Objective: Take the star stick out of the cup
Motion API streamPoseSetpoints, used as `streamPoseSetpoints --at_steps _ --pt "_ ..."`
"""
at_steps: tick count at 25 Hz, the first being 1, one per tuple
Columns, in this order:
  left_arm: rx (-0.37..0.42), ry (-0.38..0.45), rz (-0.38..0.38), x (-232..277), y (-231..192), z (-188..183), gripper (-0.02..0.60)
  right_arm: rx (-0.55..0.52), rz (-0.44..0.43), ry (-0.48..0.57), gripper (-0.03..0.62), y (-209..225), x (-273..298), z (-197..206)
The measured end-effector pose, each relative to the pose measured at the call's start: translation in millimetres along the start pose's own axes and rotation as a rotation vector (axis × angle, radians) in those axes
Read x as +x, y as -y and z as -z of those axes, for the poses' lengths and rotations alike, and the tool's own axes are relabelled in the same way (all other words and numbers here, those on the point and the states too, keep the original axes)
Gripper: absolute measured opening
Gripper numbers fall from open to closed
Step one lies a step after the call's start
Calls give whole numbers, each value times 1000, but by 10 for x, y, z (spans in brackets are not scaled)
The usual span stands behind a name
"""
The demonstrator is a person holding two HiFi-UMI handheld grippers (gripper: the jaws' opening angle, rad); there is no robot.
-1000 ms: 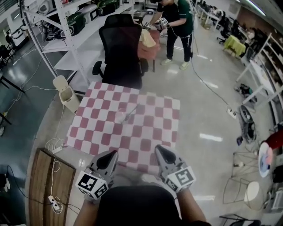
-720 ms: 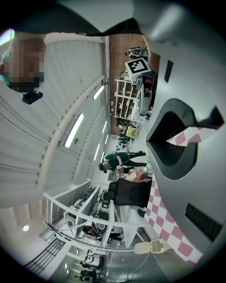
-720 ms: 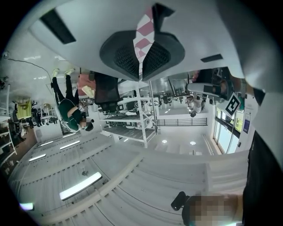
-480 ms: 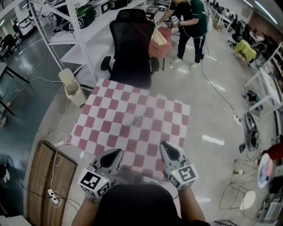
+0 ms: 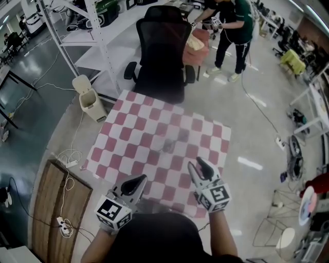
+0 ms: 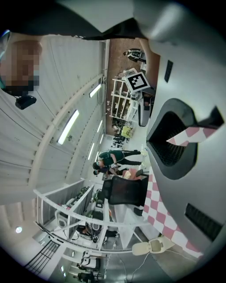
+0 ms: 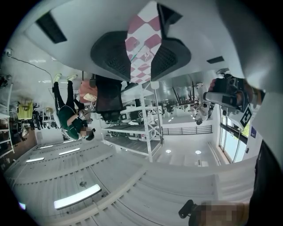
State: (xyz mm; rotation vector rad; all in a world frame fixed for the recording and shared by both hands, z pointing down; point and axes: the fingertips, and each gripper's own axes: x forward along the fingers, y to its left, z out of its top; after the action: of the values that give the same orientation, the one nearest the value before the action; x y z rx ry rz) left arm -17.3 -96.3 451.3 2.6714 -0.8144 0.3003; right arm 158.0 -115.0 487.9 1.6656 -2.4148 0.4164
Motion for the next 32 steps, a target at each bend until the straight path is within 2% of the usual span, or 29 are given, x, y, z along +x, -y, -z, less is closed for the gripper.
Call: streamPoseSetpoints --at_steps 13,32 --pt "-52 -56 -35 6 -537 112 40 -4 27 -87 249 401 857 242" --pt "-115 -95 -121 -150 -868 291 40 39 48 -142 256 641 1525 520"
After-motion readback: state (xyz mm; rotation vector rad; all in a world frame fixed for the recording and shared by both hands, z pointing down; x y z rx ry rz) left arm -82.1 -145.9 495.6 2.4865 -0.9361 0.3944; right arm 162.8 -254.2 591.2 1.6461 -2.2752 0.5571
